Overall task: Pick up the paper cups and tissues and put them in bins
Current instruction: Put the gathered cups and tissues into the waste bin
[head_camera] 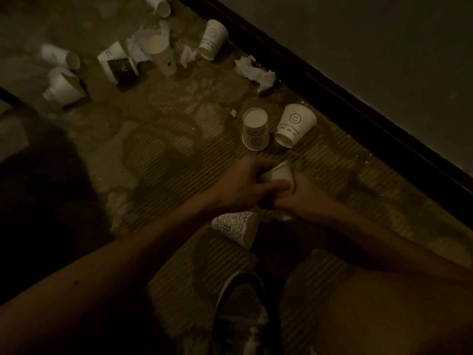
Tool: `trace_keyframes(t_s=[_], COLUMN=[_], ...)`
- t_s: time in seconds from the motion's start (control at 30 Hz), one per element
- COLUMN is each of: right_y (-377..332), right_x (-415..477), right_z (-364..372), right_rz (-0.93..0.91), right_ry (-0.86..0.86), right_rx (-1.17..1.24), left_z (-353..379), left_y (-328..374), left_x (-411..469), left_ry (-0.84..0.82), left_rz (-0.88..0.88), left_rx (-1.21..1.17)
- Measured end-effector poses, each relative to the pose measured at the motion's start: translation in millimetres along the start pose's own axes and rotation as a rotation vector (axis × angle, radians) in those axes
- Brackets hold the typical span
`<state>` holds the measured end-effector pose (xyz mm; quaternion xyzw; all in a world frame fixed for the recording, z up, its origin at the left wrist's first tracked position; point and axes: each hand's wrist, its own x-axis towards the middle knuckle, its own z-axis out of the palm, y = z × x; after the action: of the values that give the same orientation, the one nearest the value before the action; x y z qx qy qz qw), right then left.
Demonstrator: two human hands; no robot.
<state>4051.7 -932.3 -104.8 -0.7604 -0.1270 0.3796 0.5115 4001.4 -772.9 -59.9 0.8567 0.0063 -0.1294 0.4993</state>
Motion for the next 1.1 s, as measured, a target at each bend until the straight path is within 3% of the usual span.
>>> trace_keyframes(t_s=[0.1,0.23,0.33,0.43,0.63,0.77,0.93,1.1], right_y=[-3.8,-3.7,-4.0,-3.0,-1.2,-0.2,3.6,-4.1], right_x=[-6.1,-15.5,-21.7,-27.4,-32.4,-31.9,-31.8,-31.9], right_z=[4.3,12.5,15.0,14.4,9.3,5.7,2.3,-0.2], right_rz=[0.033,0.164,0.216,0.256,0.327,0.337,0.346,0.299], right_ry=[0.025,-0.004,-0.065,-0.085,-0.031,0.009,0.027,-0.013], right_rx=[0.028,0.011,0.041,0.055,0.136,0.228,0.355,0.54], left_z=[-12.3,-19.7,-8.6,4.0,26.8,33.2,35.0,38.8], left_y=[-6.3,-49.2,-82.5,-99.0,-106.1,-117.5,-108.7,-91.0], left_x=[-16.6,-54.8,-84.8,-99.9,-74.3,-66.9,-65.0,-59.1], left_ry=[0.189,0.387,0.201,0.031,-0.039,0.016,0.111,0.346], left_rz=[0.027,-0.16,-0.32,-0.243,-0.089,-0.087,-0.231,-0.509], left_rx=[-0.024,-0.096,-0.126,-0.037,0.403,0.503,0.27,-0.314])
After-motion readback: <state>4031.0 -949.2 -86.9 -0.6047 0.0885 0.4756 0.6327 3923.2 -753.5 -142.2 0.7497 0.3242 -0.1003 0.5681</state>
